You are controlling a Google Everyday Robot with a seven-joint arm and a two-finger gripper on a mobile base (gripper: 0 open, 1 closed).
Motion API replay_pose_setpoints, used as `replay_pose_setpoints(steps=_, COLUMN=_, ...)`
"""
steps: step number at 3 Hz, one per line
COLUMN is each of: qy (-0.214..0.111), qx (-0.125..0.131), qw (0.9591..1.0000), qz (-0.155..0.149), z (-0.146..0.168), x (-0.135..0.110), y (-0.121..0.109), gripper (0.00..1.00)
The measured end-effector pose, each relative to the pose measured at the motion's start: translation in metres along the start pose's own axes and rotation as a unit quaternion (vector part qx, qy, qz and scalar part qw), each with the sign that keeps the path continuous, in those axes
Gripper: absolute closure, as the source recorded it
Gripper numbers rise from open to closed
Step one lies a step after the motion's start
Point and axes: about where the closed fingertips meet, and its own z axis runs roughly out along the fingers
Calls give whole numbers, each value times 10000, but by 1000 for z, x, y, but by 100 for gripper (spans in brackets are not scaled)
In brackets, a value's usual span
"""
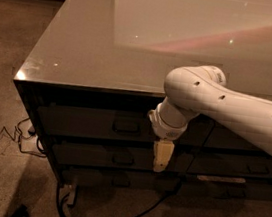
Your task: Open top drawer
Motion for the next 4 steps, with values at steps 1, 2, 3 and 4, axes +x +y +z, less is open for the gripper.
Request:
replay_pose_setpoints(steps=1, qy=-100, qx=333, qw=9991, qz=243, z=-9, x=6, y=-21, gripper=0)
replay_pose_setpoints(steps=2, qy=-101, qx=335, qw=9991, qz=243, z=-9, x=5, y=-21, gripper=0)
replay_pose_setpoints(steps=3, qy=-472, qx=322, qw=9983, qz=126, z=-4, x=-12, y=-23, gripper=0)
replay_pose_setpoints(steps=4, qy=-752, qx=385, qw=9962, qz=196, z=1, x=-16, y=-33, gripper=0)
